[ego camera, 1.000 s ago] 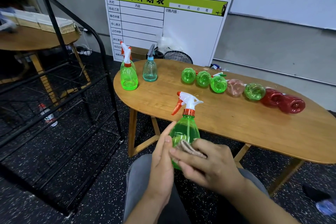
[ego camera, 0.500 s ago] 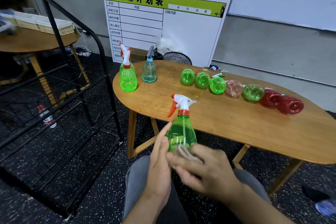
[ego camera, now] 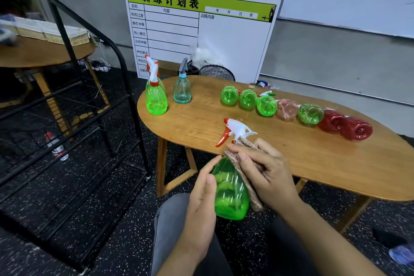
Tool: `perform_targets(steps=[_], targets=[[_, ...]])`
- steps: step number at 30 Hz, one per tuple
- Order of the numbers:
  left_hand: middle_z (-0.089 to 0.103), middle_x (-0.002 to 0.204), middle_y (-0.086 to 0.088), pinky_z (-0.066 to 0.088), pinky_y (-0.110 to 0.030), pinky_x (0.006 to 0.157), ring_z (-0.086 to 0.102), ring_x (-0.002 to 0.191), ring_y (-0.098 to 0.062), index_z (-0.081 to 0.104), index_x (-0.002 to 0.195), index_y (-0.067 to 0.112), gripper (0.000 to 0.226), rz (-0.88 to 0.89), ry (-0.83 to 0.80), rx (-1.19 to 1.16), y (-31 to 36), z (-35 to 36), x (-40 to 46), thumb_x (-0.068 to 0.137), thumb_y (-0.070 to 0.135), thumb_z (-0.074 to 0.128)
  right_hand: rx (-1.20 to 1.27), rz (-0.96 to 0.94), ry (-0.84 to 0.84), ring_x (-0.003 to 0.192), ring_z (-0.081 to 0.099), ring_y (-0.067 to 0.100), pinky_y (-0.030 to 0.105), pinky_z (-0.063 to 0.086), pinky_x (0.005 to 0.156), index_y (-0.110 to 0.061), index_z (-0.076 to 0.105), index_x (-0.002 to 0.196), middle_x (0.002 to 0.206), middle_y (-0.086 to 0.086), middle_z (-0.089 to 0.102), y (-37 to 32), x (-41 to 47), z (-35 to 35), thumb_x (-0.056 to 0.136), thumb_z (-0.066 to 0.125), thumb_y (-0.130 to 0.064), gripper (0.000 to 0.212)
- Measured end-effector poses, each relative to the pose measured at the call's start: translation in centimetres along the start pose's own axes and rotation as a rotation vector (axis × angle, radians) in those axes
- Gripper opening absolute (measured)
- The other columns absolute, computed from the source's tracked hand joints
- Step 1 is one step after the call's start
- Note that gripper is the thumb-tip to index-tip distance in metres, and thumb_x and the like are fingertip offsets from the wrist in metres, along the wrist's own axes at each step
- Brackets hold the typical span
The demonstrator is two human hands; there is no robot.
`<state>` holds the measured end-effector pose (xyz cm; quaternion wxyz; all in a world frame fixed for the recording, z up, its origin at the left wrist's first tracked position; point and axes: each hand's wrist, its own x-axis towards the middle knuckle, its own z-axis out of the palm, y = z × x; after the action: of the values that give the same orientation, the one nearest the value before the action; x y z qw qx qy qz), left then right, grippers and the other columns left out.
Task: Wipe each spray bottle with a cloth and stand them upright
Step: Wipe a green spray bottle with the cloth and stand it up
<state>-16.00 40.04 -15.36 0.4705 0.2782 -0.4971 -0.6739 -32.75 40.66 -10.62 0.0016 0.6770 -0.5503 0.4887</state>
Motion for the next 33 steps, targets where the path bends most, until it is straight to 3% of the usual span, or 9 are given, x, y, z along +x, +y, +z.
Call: perform_targets(steps=[3, 5, 10, 16, 19, 22, 25, 28, 33], targets=[[0.069, 0.139, -0.003, 0.056, -0.043, 0.104, 0.066, 0.128, -0.024, 0.053, 0.147, 0.037, 0.082, 0.021, -0.030, 0.021, 0.2, -0.1, -0.1, 0.077, 0.069, 0.081, 0.014, -0.010, 0.015, 0.067, 0.049, 0.006, 0.012, 0.035, 0.063, -0.027, 0.077, 0.122, 0.080, -0.009, 0.046, -0.4, 0.1, 0.0, 0.101, 0.058, -0.033, 0.028], [0.070, 0.136, -0.004, 0.058, -0.039, 0.100, 0.068, 0.126, -0.025, 0.051, 0.148, 0.034, 0.084, 0.002, -0.033, -0.013, 0.3, -0.1, -0.1, 0.076, 0.055, 0.089, 0.018, -0.028, 0.043, 0.068, 0.047, 0.004, 0.012, 0.034, 0.063, -0.023, 0.077, 0.121, 0.080, -0.011, 0.045, -0.5, 0.2, -0.2, 0.101, 0.059, -0.030, 0.028], [0.070, 0.138, -0.002, 0.051, -0.050, 0.110, 0.066, 0.129, -0.024, 0.057, 0.145, 0.036, 0.053, -0.019, -0.017, -0.085, 0.5, -0.1, 0.1, 0.094, 0.039, 0.069, 0.031, -0.007, 0.083, 0.067, 0.045, 0.001, 0.010, 0.031, 0.062, -0.020, 0.077, 0.121, 0.080, -0.021, 0.043, -0.5, 0.4, -0.6, 0.100, 0.060, -0.026, 0.028], [0.057, 0.155, 0.009, 0.040, -0.054, 0.120, 0.053, 0.144, -0.018, 0.054, 0.146, 0.052, 0.045, -0.041, -0.033, -0.048, -0.6, 0.0, 0.3, 0.103, 0.042, 0.048, 0.031, 0.037, 0.041, 0.066, 0.047, 0.004, 0.011, 0.033, 0.061, -0.024, 0.077, 0.123, 0.081, -0.017, 0.045, -0.4, 0.3, -0.2, 0.101, 0.059, -0.032, 0.029], [0.061, 0.151, 0.006, 0.041, -0.055, 0.120, 0.056, 0.141, -0.019, 0.057, 0.145, 0.049, 0.041, -0.033, 0.003, -0.053, -0.8, -0.1, 0.4, 0.106, 0.042, 0.047, 0.020, 0.045, 0.026, 0.065, 0.050, 0.008, 0.017, 0.039, 0.056, -0.029, 0.076, 0.125, 0.082, -0.018, 0.048, -0.3, -0.6, 0.8, 0.103, 0.058, -0.035, 0.029], [0.068, 0.143, 0.001, 0.046, -0.055, 0.115, 0.064, 0.133, -0.023, 0.059, 0.144, 0.046, 0.041, -0.024, 0.051, -0.088, -0.5, -0.4, 0.5, 0.105, 0.042, 0.045, -0.040, -0.103, -0.028, 0.060, 0.051, 0.008, 0.026, 0.046, 0.044, -0.033, 0.071, 0.130, 0.085, -0.007, 0.055, -1.1, -2.5, 2.0, 0.107, 0.054, -0.038, 0.029], [0.071, 0.136, -0.010, 0.055, -0.047, 0.107, 0.068, 0.126, -0.031, 0.054, 0.149, 0.037, 0.047, -0.015, 0.081, -0.140, -0.1, -0.6, 0.7, 0.104, 0.039, 0.040, -0.214, -0.387, -0.126, 0.063, 0.052, 0.010, 0.024, 0.046, 0.049, -0.033, 0.075, 0.125, 0.081, -0.001, 0.059, -1.7, -4.8, 2.5, 0.101, 0.065, -0.032, 0.026], [0.071, 0.137, -0.005, 0.053, -0.040, 0.107, 0.067, 0.127, -0.026, 0.052, 0.151, 0.031, 0.044, -0.001, 0.051, -0.106, 0.0, -0.6, 0.6, 0.111, 0.032, 0.034, -0.283, -0.491, -0.116, 0.065, 0.054, 0.011, 0.025, 0.048, 0.051, -0.029, 0.078, 0.122, 0.082, 0.000, 0.063, -1.6, -4.7, 1.9, 0.097, 0.070, -0.029, 0.026], [0.070, 0.138, 0.009, 0.056, -0.026, 0.099, 0.066, 0.129, -0.013, 0.056, 0.147, 0.027, 0.039, 0.027, 0.027, -0.009, 0.0, 0.1, 0.4, 0.110, 0.030, 0.041, -0.213, -0.191, 0.017, 0.061, 0.048, 0.004, 0.019, 0.042, 0.049, -0.036, 0.073, 0.126, 0.087, -0.010, 0.055, -0.6, -1.0, 0.5, 0.105, 0.053, -0.037, 0.029]])
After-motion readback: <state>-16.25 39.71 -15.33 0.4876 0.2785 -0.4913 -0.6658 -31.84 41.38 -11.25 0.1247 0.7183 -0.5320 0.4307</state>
